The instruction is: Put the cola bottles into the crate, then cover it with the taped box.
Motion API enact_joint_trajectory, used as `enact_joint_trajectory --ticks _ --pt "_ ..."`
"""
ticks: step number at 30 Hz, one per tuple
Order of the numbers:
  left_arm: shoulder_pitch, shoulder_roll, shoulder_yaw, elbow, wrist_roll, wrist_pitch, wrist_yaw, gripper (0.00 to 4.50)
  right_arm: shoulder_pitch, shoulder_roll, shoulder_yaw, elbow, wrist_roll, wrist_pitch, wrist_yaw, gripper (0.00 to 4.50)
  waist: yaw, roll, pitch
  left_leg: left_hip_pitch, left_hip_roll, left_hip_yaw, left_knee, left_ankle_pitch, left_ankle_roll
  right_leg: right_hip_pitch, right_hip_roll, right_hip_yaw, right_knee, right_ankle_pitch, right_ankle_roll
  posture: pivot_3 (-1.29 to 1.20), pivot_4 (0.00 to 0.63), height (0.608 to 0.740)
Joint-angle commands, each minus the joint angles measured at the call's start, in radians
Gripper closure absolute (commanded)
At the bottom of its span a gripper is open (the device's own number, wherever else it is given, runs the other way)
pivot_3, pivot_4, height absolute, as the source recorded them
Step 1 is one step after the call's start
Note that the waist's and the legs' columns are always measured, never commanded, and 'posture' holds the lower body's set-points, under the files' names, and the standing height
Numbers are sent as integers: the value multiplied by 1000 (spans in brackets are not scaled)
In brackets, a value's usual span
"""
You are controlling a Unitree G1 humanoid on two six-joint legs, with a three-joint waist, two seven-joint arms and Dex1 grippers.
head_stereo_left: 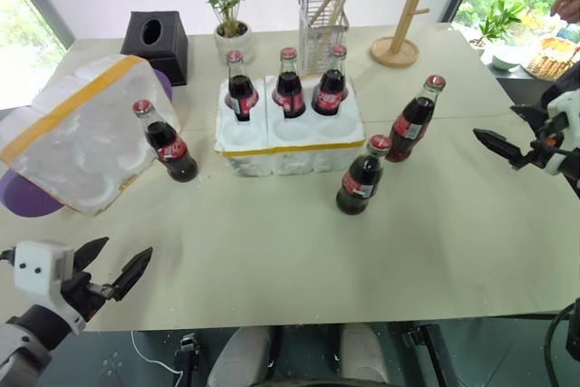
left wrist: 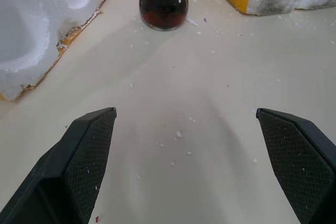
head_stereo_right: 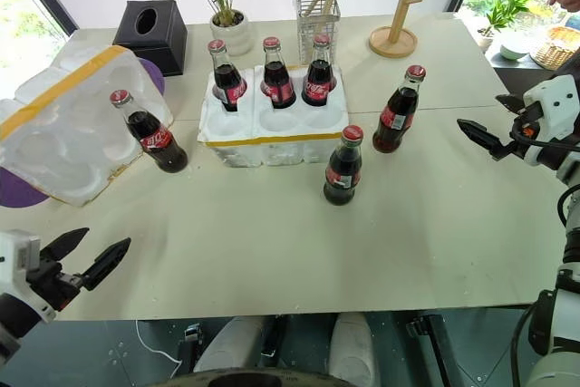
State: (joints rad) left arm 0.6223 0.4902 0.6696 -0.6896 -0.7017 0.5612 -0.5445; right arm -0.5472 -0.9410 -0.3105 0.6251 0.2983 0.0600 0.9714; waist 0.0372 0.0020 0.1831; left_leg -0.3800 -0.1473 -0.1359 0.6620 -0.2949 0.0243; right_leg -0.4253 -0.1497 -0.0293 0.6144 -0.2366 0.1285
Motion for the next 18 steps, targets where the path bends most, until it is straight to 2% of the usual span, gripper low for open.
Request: enact_joint_trajectory --ticks 1,11,16,18 --pt "-2 0 6 -27 -3 -25 4 25 -9 0 -18 -6 8 -18 -3 0 0 0 0 0 0 0 0 0 0 0 0 0 0 0 0 0 150 740" --pt "-50 11 14 6 -16 -8 44 25 -3 8 -25 -10 12 -17 -11 0 1 0 0 0 0 0 0 0 -1 0 0 0 0 1 0 0 150 740" --pt "-114 35 12 22 -22 -3 54 25 4 -7 -28 -46 39 22 35 0 1 0 0 0 0 0 1 1 -2 0 0 0 0 2 2 0 150 740" --pt "-165 60 8 21 -29 5 65 25 -24 -42 -31 -74 68 103 72 0 1 0 0 0 0 0 1 1 -2 0 0 0 1 2 2 0 150 740"
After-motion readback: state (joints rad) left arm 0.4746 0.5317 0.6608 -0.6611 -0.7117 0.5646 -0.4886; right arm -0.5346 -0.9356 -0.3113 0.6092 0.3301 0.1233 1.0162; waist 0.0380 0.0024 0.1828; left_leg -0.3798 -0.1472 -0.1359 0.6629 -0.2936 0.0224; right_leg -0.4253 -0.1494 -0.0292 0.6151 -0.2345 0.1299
